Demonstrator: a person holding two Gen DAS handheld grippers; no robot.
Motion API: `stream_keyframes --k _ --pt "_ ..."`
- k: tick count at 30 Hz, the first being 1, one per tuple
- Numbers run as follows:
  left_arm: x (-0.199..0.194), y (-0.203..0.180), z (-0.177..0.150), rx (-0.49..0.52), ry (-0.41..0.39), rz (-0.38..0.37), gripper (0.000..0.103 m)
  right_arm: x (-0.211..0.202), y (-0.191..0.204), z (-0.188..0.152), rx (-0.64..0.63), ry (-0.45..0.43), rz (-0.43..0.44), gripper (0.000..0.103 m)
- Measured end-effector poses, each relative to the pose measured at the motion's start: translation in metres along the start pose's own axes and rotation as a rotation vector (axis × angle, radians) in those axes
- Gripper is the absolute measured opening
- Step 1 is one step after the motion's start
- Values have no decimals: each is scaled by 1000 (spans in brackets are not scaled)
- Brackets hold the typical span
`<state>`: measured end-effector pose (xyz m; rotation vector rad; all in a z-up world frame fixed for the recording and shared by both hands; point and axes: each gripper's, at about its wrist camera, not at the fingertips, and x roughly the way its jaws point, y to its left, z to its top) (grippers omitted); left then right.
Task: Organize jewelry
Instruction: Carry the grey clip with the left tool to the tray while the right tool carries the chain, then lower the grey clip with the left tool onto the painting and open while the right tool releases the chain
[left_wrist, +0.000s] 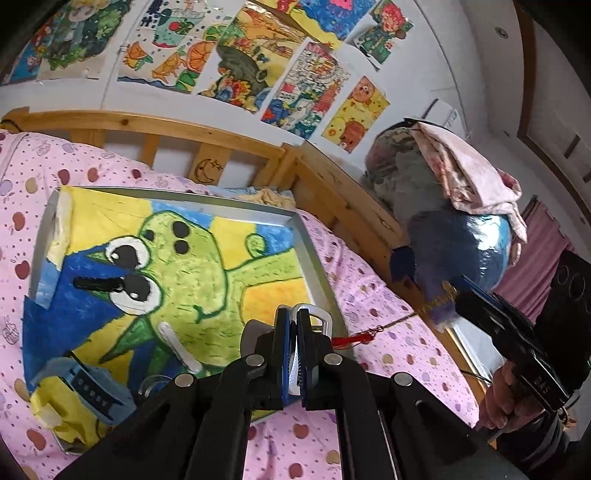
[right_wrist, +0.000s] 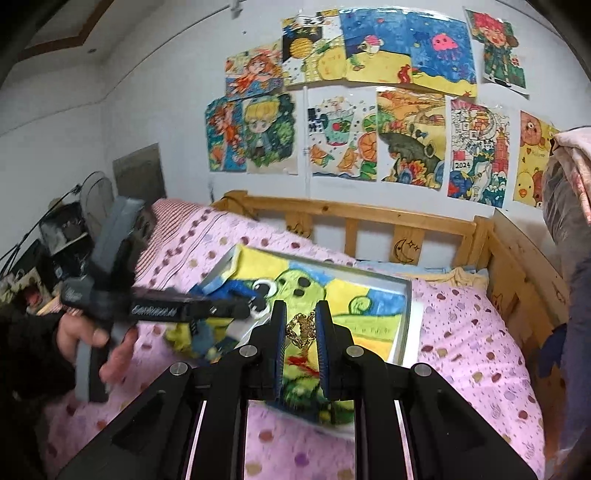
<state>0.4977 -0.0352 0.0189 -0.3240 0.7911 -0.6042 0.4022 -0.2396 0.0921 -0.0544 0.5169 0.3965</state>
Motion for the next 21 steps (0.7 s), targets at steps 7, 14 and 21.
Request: stream_keyframes --k 7,14,21 --pt "13 22 0 -11 -3 103 4 60 -1 -11 65 54 -25 14" --pt "25 37 -8 -36 49 201 4 81 3 -30 86 153 -67 30" --pt "1 38 -16 -57 25 250 36 60 -1 -42 159 150 -82 67"
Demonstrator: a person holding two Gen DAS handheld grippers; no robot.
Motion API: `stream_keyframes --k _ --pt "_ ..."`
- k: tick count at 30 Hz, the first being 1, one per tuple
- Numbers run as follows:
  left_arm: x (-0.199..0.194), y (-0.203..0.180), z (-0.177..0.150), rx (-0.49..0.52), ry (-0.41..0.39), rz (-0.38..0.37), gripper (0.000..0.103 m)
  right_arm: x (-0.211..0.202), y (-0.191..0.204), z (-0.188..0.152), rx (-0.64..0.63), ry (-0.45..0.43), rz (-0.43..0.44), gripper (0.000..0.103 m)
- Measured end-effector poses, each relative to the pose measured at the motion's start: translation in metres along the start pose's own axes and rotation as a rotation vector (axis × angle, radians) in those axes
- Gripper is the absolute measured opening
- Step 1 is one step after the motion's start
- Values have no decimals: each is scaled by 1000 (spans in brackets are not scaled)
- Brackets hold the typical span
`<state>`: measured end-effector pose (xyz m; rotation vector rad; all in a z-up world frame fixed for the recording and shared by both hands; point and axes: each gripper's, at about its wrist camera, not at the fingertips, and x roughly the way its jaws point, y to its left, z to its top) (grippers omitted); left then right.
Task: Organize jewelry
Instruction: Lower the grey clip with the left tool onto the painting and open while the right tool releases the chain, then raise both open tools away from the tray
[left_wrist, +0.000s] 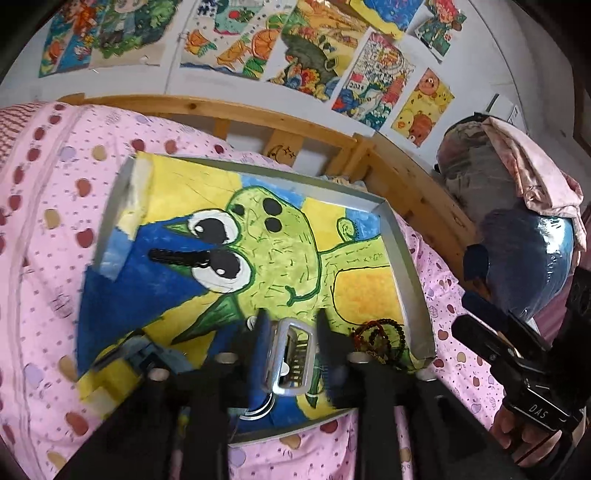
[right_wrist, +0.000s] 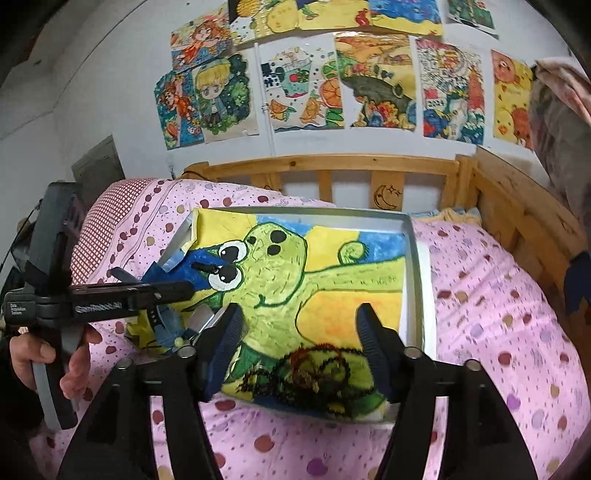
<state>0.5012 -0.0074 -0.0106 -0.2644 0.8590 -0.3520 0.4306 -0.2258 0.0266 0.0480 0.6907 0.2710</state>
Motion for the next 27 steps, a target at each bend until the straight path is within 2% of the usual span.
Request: stream_keyframes --k 2,4,6,8,12,17,20,24,27 --pt "-17 1 -6 -7 -35 5 76 -11 -1 -6 17 -9 -2 73" --pt "-38 4 -14 -26 -91 6 85 -22 0 -11 31 -16 -1 76" --pt "-53 3 -19 -15 -100 13 88 -33 -1 -18 50 -22 -3 83" --pt "-70 -1 -28 10 -110 61 94 -46 0 -27 80 -31 -1 88" --pt "-103 -12 -48 59 -162 106 103 -69 3 -46 113 -42 -1 93" --pt "-144 -29 -87 147 -234 214 103 -97 9 -71 117 -59 -26 101" --pt "-161 -38 -112 200 -246 257 103 -114 11 -88 128 -69 -28 101" --pt "-172 -42 -139 205 -212 253 103 -129 15 -105 124 -74 -43 101" --pt "-177 -43 -152 199 -215 253 103 -138 20 -115 103 -79 -62 101"
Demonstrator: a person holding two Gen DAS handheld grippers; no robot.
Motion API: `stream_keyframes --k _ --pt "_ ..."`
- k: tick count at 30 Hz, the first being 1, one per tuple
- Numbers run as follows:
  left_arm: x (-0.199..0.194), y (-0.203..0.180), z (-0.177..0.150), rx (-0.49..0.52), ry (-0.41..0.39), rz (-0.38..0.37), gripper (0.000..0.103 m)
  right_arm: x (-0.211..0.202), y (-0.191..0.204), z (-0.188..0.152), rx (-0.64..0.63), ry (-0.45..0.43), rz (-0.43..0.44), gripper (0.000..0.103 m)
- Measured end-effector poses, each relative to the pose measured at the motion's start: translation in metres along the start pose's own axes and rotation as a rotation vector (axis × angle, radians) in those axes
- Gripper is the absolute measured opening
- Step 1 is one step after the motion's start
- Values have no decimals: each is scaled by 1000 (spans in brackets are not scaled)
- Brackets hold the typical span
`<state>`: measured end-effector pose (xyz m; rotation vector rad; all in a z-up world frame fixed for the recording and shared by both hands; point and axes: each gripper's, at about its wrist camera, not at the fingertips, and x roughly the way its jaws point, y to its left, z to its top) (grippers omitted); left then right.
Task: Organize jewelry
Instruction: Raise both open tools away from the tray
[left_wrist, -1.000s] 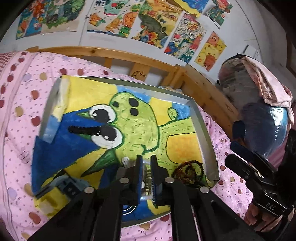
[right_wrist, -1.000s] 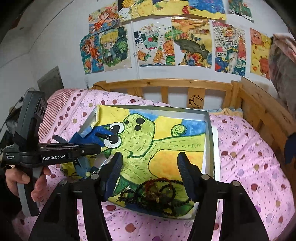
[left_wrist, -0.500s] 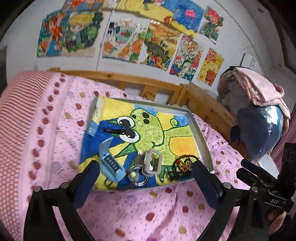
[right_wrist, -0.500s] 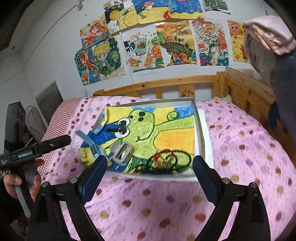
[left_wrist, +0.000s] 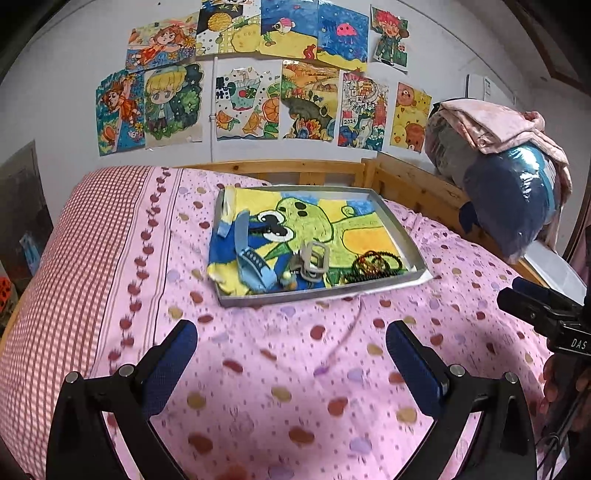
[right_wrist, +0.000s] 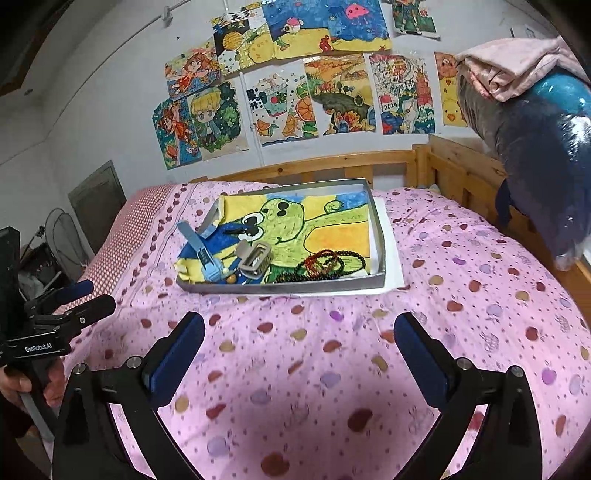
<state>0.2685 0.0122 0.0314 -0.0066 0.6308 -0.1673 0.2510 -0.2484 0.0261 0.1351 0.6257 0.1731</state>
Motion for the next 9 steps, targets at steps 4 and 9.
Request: stream_keyframes --k 4,9 --pt "-2 0 -13 -3 4 -4 103 -7 0 -8 -11 -3 -12 101" --pt "2 0 -21 5 10 -5 103 -4 -4 -14 0 12 -12 101"
